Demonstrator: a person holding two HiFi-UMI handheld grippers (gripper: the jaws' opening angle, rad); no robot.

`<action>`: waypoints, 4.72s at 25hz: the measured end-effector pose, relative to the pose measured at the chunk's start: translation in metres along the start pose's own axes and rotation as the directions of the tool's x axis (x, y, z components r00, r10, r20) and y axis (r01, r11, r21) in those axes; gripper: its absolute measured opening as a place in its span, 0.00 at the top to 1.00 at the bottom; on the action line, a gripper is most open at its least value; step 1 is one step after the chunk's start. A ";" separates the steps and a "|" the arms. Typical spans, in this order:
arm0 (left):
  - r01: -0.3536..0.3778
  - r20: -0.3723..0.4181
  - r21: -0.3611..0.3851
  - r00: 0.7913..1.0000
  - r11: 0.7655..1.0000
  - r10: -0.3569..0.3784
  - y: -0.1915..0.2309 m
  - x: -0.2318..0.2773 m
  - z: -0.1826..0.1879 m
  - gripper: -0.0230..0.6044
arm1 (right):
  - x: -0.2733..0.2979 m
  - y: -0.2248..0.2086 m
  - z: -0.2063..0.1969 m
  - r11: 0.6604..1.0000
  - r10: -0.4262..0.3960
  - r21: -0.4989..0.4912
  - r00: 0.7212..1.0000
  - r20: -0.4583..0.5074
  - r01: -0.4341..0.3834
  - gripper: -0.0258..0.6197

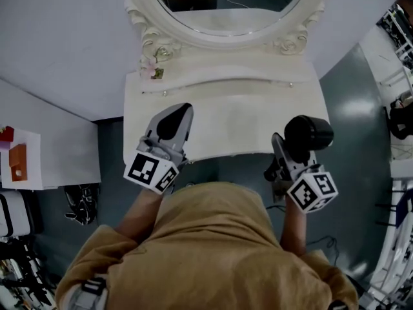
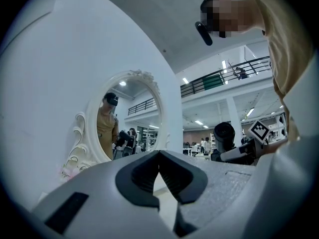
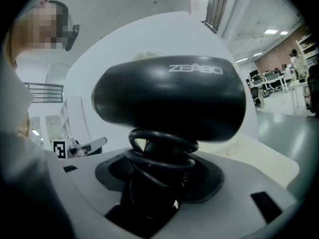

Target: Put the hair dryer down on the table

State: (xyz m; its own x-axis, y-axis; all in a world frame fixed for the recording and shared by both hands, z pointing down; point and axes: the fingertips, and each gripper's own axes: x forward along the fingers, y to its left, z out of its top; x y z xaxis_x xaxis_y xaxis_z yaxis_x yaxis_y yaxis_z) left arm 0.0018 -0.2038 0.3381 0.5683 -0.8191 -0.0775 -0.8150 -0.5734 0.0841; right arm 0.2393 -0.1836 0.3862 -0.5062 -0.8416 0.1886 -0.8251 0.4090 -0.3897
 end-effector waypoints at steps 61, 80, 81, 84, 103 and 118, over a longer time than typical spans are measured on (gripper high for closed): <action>-0.246 -0.102 0.040 0.963 0.968 0.249 0.044 -0.102 -0.014 0.96 | 0.182 -0.149 -0.217 0.934 -0.299 -0.003 0.775 -0.556 0.358 0.55; -0.231 -0.097 -0.003 0.968 0.973 0.229 0.048 -0.105 -0.025 0.96 | 0.188 -0.159 -0.231 0.880 -0.450 -0.184 0.644 -0.618 0.439 0.55; -0.234 -0.098 -0.006 0.968 0.972 0.232 0.049 -0.106 -0.025 0.96 | 0.187 -0.160 -0.231 0.877 -0.457 -0.196 0.637 -0.621 0.439 0.55; -0.241 -0.098 -0.014 0.966 0.970 0.238 0.052 -0.111 -0.027 0.96 | 0.184 -0.161 -0.233 0.862 -0.495 -0.261 0.607 -0.622 0.434 0.55; -0.242 -0.111 -0.043 0.965 0.969 0.236 0.067 -0.130 -0.033 0.96 | 0.166 -0.164 -0.225 0.784 -0.620 -0.442 0.506 -0.600 0.437 0.53; -0.223 -0.109 -0.069 0.970 0.972 0.215 0.074 -0.130 -0.038 0.96 | 0.154 -0.161 -0.221 0.755 -0.655 -0.473 0.476 -0.587 0.454 0.52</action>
State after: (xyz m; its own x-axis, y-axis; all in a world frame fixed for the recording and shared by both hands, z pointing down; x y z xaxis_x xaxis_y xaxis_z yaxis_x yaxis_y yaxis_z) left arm -0.1283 -0.1403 0.3924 0.3887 -0.9199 0.0515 -0.9114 -0.3756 0.1681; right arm 0.2386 -0.3012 0.6774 0.1518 -0.4616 0.8740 -0.9715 0.0933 0.2180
